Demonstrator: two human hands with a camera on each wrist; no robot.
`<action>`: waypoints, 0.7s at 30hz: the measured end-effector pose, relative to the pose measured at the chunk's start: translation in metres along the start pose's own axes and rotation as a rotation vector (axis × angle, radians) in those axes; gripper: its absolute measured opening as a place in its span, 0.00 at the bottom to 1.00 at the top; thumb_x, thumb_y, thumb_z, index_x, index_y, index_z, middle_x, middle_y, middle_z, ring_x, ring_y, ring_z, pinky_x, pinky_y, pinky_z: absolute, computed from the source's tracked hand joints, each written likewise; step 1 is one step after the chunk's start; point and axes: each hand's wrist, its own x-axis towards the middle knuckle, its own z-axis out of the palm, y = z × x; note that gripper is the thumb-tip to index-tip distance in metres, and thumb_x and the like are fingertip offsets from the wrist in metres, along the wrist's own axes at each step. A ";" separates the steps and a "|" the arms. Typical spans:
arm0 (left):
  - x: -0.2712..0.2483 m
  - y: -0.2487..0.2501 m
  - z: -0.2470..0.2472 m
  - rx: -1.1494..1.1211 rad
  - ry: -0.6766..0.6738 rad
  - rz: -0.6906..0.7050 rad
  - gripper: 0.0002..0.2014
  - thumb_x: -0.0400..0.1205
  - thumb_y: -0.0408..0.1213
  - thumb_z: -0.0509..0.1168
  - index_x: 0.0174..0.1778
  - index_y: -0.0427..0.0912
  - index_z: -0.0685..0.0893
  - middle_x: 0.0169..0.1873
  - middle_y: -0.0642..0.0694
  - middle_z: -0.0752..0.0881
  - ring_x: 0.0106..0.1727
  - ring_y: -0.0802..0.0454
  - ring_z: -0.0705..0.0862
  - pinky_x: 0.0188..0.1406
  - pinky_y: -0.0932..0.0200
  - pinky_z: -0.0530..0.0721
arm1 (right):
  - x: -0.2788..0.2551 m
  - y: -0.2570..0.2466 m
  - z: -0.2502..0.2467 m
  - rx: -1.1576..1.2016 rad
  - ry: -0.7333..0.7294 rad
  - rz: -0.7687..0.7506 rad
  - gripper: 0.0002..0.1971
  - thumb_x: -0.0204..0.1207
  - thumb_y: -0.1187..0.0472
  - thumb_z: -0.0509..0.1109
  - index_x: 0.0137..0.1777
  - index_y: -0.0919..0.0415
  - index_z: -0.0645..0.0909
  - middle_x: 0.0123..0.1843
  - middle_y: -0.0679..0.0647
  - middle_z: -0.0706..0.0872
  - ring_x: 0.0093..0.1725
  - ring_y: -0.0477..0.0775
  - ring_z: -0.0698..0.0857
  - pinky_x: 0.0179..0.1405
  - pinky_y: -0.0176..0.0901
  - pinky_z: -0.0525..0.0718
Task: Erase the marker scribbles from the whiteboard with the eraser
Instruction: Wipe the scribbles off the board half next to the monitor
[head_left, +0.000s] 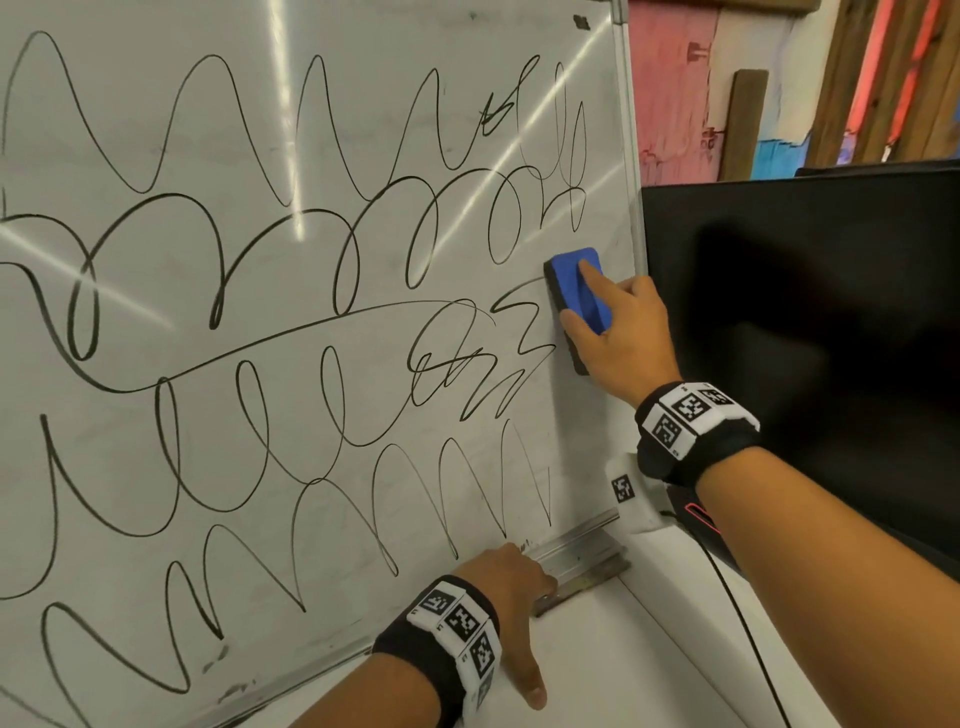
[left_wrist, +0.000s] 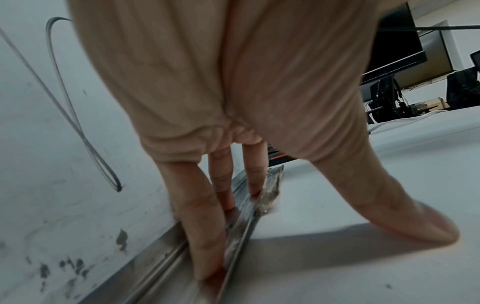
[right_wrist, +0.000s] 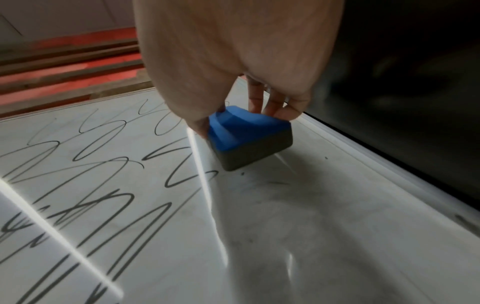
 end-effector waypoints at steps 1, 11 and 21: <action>0.000 0.000 -0.001 0.005 0.000 0.004 0.53 0.66 0.61 0.81 0.84 0.50 0.62 0.73 0.40 0.73 0.75 0.38 0.71 0.72 0.39 0.76 | 0.002 -0.002 0.000 0.008 -0.001 0.007 0.33 0.81 0.47 0.71 0.84 0.49 0.67 0.57 0.54 0.71 0.52 0.51 0.75 0.54 0.37 0.74; -0.001 -0.004 -0.002 0.019 -0.006 0.044 0.51 0.68 0.61 0.79 0.83 0.47 0.63 0.74 0.39 0.73 0.74 0.38 0.71 0.72 0.38 0.76 | 0.002 0.001 -0.010 0.012 -0.038 -0.012 0.31 0.79 0.47 0.73 0.81 0.47 0.69 0.56 0.54 0.72 0.50 0.51 0.76 0.48 0.37 0.74; -0.009 -0.018 -0.004 -0.286 0.252 0.101 0.41 0.71 0.62 0.76 0.79 0.58 0.72 0.69 0.52 0.80 0.69 0.52 0.76 0.68 0.53 0.78 | -0.003 0.005 -0.013 -0.026 -0.105 -0.007 0.32 0.78 0.45 0.73 0.81 0.45 0.69 0.57 0.54 0.73 0.52 0.52 0.77 0.49 0.39 0.74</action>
